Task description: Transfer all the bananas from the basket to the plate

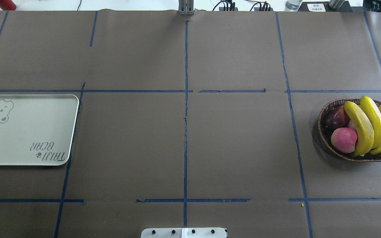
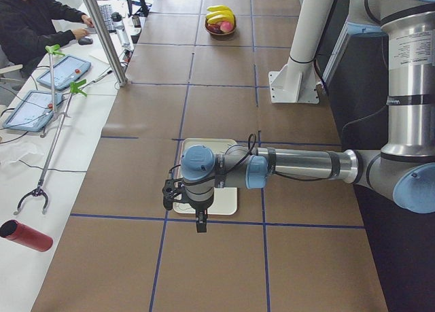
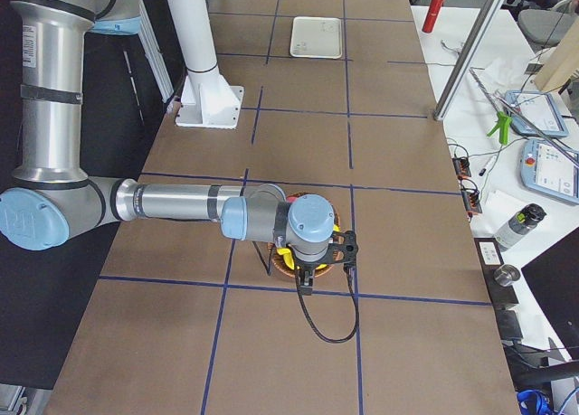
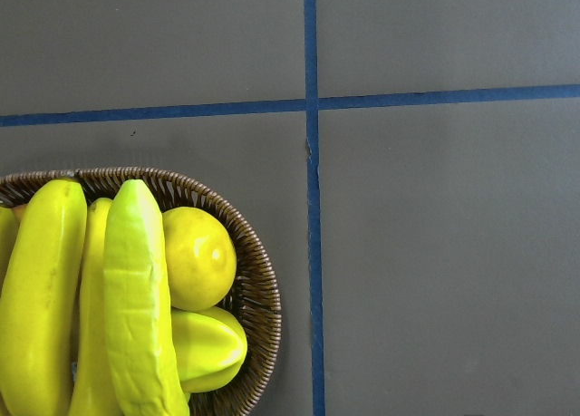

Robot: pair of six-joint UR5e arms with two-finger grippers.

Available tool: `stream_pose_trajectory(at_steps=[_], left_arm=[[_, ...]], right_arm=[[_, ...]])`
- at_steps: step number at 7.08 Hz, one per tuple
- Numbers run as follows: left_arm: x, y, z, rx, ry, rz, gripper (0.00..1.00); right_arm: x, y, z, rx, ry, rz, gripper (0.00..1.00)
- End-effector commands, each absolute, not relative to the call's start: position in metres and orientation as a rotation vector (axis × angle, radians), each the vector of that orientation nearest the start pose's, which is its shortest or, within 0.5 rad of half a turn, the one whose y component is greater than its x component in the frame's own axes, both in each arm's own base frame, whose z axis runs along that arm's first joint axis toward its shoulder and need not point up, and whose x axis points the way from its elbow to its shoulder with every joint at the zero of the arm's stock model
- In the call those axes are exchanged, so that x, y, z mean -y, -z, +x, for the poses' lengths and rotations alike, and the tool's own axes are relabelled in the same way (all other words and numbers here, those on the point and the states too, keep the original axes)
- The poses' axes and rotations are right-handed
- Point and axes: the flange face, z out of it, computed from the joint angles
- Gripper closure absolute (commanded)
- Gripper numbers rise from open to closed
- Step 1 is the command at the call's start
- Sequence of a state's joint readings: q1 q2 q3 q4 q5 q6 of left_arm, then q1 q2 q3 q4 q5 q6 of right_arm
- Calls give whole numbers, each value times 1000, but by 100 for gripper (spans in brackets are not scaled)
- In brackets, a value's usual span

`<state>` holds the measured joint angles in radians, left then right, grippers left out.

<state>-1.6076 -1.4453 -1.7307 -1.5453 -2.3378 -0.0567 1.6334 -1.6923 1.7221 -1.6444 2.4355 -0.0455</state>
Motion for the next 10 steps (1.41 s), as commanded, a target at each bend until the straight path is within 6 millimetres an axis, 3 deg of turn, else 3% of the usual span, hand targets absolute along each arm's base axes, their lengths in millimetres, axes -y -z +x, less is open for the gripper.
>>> stream_pose_trajectory(at_steps=[1, 9, 10], left_arm=[[437, -641, -80, -767, 84, 4, 0], [437, -640, -80, -767, 69, 20, 0], [437, -640, -80, -767, 69, 20, 0]], right_arm=[[433, -635, 86, 841, -26, 23, 0], [434, -630, 84, 857, -32, 24, 0], [444, -621, 84, 857, -23, 39, 0]])
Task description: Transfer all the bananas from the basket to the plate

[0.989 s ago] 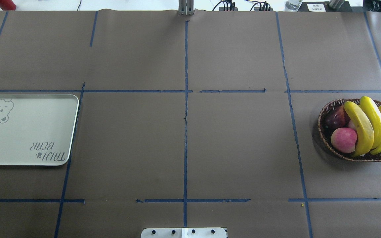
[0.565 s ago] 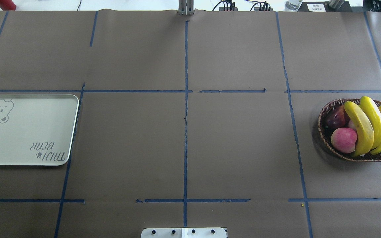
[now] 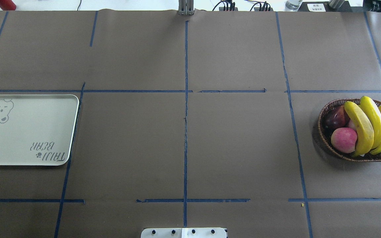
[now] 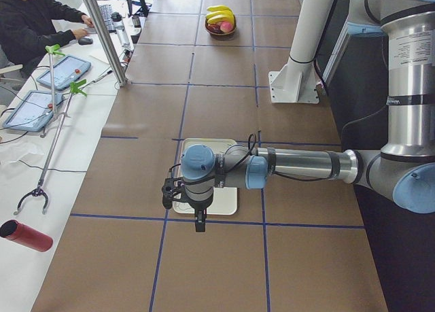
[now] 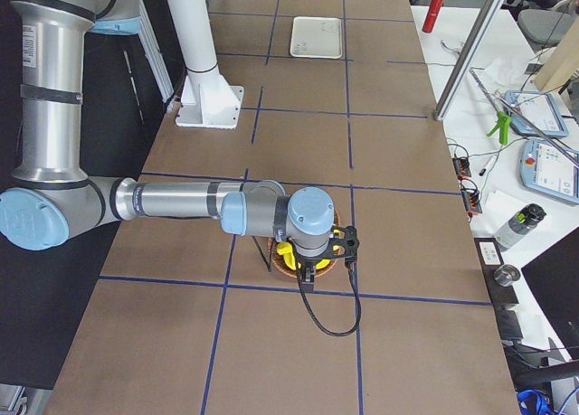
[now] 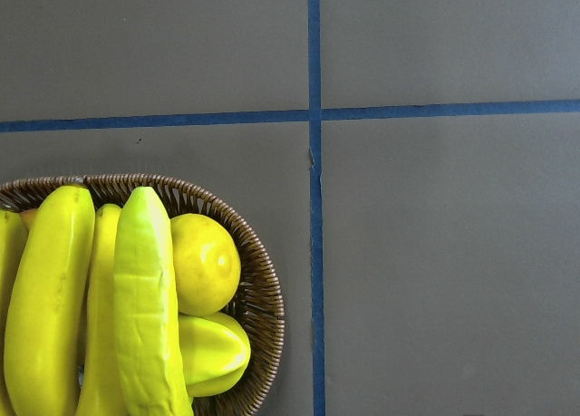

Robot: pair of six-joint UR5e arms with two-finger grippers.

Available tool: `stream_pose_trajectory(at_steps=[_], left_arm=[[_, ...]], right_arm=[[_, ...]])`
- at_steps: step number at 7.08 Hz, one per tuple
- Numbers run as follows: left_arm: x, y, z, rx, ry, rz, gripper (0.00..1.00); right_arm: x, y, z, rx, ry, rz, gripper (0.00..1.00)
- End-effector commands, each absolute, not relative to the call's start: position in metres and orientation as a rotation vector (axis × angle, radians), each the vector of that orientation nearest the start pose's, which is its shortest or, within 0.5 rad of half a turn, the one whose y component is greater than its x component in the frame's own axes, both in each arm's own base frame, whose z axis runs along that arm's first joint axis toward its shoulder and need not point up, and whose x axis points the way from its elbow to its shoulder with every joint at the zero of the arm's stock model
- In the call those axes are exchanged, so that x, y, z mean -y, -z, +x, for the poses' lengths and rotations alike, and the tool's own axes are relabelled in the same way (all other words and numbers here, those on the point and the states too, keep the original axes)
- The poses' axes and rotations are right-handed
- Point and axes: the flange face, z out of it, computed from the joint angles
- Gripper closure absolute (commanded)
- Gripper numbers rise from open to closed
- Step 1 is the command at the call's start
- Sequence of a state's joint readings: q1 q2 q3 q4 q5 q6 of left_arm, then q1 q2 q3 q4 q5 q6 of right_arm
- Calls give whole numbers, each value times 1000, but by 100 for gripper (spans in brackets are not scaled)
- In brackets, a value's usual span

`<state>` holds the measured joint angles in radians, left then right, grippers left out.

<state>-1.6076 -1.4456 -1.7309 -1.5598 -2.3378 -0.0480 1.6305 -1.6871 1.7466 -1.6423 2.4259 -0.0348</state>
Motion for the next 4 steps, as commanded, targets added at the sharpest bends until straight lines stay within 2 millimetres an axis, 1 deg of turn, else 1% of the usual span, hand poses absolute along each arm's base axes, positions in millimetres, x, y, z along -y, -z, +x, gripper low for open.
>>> stream_pose_trajectory(at_steps=[1, 2, 3, 4], left_arm=[[438, -639, -80, -767, 69, 21, 0], [438, -639, -80, -767, 68, 23, 0], [438, -639, -80, -766, 69, 21, 0], [437, -640, -80, -767, 69, 20, 0]], right_arm=[[470, -596, 65, 833, 45, 68, 0], [472, -590, 53, 862, 69, 69, 0], [456, -590, 48, 874, 77, 71, 0], [433, -600, 44, 886, 70, 79, 1]])
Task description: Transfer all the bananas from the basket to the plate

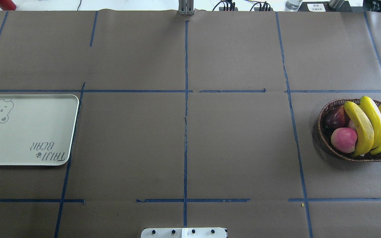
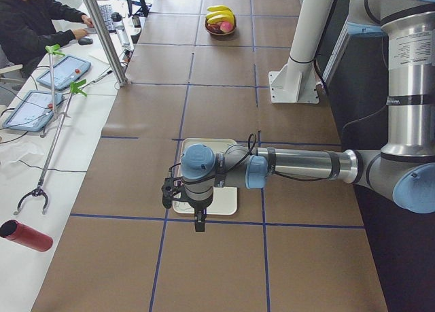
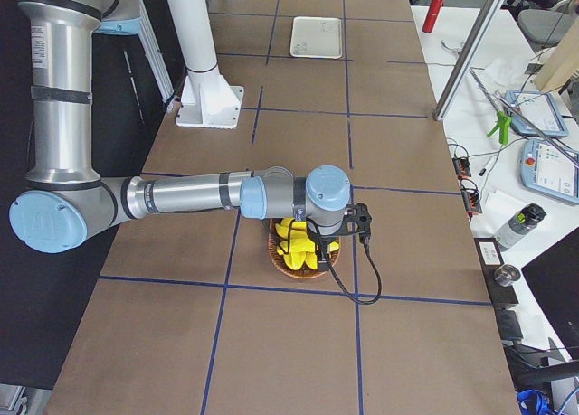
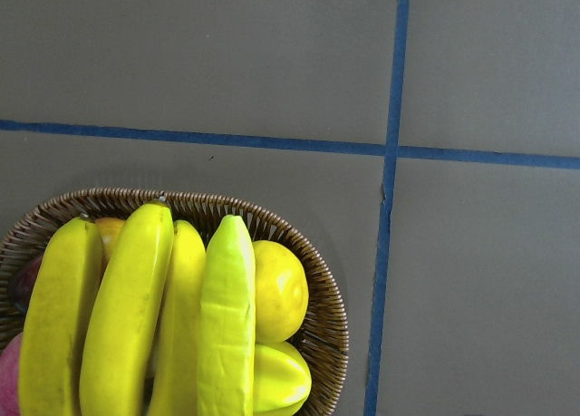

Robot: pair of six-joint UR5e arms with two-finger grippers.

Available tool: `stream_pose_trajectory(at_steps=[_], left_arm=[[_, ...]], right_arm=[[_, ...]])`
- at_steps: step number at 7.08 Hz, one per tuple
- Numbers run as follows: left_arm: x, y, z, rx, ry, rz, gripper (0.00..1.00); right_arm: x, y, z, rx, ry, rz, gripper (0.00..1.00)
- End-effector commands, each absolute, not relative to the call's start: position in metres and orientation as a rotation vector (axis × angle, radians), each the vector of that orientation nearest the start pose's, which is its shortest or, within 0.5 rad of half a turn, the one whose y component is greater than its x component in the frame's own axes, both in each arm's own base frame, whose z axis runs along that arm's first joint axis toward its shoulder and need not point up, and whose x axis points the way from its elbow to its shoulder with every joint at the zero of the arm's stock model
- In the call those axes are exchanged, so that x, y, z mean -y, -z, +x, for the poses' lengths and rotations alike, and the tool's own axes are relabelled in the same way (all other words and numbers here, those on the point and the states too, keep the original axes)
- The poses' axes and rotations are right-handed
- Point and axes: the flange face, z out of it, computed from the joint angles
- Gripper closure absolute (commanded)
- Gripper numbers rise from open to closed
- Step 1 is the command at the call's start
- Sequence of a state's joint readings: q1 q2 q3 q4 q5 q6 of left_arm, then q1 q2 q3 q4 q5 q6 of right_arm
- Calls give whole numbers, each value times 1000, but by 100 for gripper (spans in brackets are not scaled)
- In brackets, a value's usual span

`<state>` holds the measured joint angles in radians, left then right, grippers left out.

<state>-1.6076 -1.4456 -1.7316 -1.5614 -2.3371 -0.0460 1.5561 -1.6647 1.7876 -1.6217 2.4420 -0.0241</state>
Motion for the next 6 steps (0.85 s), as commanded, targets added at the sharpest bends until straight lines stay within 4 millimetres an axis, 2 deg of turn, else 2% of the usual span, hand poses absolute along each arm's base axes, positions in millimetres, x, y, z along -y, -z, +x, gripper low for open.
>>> stream_pose_trajectory(at_steps=[1, 2, 3, 4, 6], left_arm=[[438, -640, -80, -767, 69, 21, 0], [438, -640, -80, -767, 69, 21, 0], [438, -640, -80, -767, 69, 21, 0], [438, -640, -80, -767, 69, 21, 0], [436, -644, -80, -767, 70, 15, 0]], right_arm=[[408, -616, 44, 888, 51, 105, 1], [375, -633, 38, 874, 36, 169, 2], [370, -626, 18, 899, -39, 176, 2], [372, -623, -18, 897, -43, 132, 2], [372, -632, -43, 855, -7, 104, 1]])
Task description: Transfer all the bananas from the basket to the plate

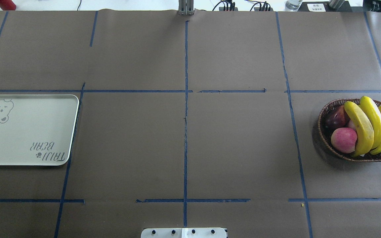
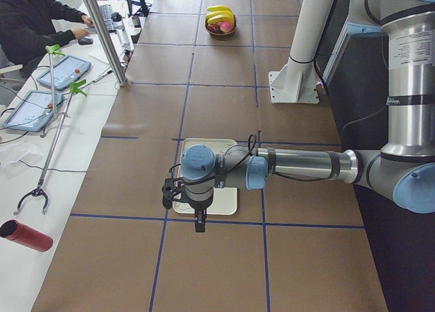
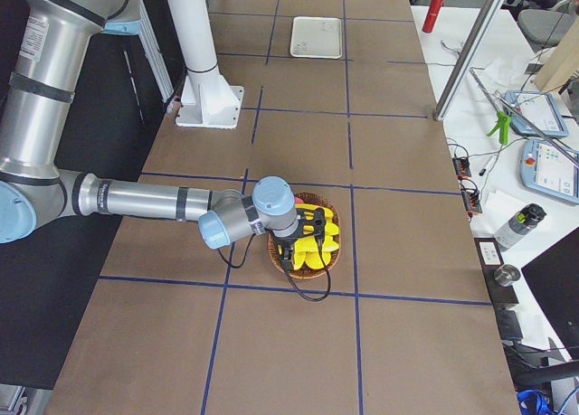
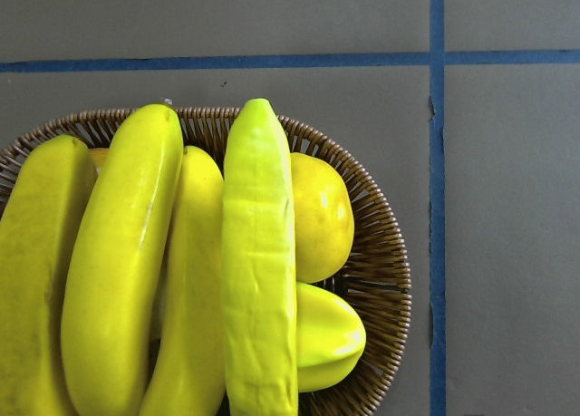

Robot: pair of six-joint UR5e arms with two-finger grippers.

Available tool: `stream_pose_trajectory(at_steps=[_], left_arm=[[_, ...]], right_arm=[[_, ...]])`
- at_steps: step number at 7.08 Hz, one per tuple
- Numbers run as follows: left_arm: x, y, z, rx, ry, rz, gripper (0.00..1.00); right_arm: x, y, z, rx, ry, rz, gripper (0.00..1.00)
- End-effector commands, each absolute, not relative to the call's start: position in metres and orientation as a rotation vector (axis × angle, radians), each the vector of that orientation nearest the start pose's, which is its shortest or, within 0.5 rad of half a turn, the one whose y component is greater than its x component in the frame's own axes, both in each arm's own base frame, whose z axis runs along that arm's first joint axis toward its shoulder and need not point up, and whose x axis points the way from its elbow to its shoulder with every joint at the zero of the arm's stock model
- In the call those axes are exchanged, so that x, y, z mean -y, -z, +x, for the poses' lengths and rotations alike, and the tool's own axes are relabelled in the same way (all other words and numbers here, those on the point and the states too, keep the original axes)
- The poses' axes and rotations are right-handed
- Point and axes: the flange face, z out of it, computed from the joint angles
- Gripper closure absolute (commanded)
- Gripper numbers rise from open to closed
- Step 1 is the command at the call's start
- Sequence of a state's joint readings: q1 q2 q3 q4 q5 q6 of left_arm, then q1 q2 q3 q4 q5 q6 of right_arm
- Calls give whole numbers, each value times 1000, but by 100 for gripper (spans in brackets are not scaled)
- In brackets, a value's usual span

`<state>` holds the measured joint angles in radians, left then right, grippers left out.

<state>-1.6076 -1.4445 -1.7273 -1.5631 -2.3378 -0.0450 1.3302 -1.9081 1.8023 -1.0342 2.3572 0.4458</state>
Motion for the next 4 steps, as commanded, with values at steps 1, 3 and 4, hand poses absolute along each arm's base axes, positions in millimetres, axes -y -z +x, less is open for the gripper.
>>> stream_pose_trajectory(at_steps=[1, 3, 4], left_arm=[[437, -644, -80, -767, 70, 16, 0], [437, -644, -80, -767, 70, 16, 0], [437, -644, -80, -767, 70, 16, 0]], right_arm=[[375, -629, -50, 858, 8, 102, 1], [385, -643, -55, 851, 3, 83, 2], [391, -645, -57, 852, 3, 81, 6]])
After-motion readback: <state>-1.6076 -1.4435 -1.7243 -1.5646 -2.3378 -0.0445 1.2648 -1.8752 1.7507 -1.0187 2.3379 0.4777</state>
